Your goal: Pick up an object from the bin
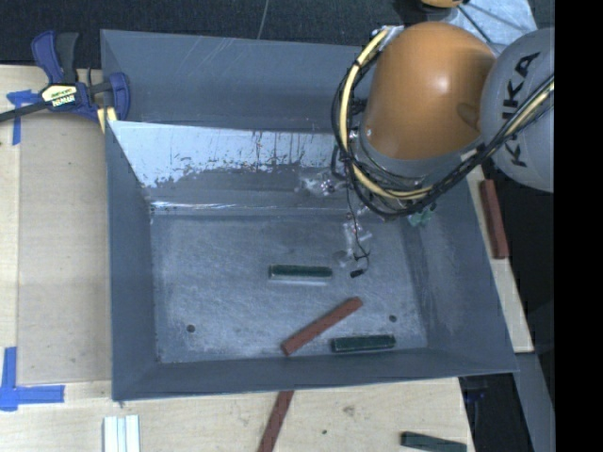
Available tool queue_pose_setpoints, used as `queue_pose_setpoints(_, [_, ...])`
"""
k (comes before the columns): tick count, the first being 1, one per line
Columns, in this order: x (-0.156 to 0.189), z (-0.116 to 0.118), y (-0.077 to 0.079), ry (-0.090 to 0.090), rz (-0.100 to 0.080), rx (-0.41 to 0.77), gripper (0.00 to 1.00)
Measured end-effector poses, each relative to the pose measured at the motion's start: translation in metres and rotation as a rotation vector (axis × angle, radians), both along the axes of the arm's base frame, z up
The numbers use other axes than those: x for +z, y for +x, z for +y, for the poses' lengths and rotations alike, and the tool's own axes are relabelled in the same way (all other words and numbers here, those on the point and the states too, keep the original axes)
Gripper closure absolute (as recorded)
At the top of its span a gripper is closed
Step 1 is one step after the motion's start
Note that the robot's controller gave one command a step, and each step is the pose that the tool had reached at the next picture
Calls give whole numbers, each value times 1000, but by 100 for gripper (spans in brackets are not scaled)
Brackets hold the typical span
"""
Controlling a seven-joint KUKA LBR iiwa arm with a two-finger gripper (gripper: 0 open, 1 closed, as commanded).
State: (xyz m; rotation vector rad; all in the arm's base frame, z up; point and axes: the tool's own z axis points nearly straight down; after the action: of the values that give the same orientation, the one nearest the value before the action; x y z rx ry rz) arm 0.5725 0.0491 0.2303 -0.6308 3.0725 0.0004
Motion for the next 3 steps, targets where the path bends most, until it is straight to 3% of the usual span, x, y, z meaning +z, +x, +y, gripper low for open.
queue_pose_setpoints(1, [-35,-5,6,-1,-5,74,0])
queue_pose_setpoints(2, [-158,-47,18,-1,-1,214,100])
queue_pose_setpoints(3, [-158,-47,18,-1,-1,213,100])
